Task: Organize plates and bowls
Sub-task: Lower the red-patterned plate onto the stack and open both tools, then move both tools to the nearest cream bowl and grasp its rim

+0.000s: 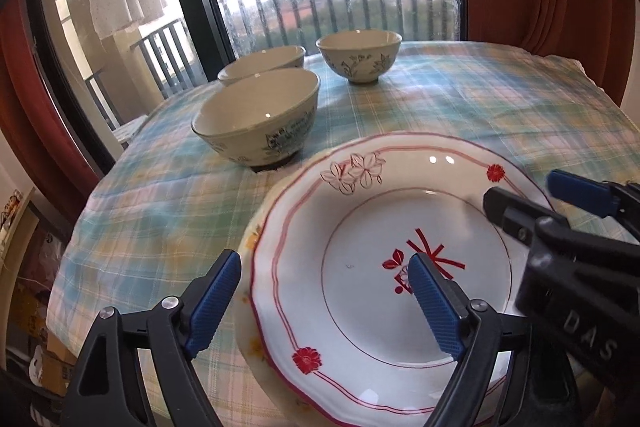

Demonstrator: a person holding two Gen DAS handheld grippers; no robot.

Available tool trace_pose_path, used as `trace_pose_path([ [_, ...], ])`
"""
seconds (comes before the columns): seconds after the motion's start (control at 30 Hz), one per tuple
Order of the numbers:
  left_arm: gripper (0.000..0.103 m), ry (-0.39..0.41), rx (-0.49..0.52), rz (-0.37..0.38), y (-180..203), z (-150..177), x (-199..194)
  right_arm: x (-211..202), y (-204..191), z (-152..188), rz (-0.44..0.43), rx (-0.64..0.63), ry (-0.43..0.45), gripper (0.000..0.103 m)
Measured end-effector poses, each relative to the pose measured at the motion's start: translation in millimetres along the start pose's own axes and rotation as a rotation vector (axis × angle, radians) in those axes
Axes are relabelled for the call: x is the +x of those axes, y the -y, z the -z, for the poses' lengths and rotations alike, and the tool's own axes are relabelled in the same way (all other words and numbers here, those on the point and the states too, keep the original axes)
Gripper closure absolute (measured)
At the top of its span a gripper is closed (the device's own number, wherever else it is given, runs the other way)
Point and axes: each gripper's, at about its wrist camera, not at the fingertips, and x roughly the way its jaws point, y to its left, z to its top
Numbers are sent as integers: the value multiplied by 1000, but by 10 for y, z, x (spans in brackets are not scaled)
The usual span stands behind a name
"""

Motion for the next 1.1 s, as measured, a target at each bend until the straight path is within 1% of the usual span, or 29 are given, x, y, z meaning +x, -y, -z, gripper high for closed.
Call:
trace_pose_path([
  [0.07, 10, 23, 0, 3, -16, -12, -28, -56, -45, -15, 29, -12, 42, 27],
  [0.1, 9, 32, 4, 8, -21, -18, -38, -80, -74, -30, 37, -25, 53, 27],
  [0.2, 9, 41, 10, 15, -39, -37, -44, -111, -139, -85, 40, -38, 58, 27],
  [0.37, 9, 66, -20, 33, -169, -105, -51, -110, -273, -174, 54, -61, 60, 27],
  [0.53, 9, 107, -30, 14, -283, -195, -57, -79, -381, -278, 48, -55, 59, 26],
  [0.83, 9, 124, -84, 15, -570, -440, 8, 11, -575, -570, 40, -34, 70, 26],
  [0.9, 9, 132, -98, 9, -649, -515, 47, 45, -625, -651, 35, -36, 85, 26],
  [0.97, 11, 152, -97, 5, -707, -572, 83, 87, -671, -717, 15, -43, 105, 26],
  [1.03, 13, 168, -77, -10, -748, -627, 131, 169, -734, -813, 10, -52, 100, 26],
  [1.1, 16, 155, -67, -10, -807, -697, 215, 266, -794, -910, 10, -70, 99, 26],
])
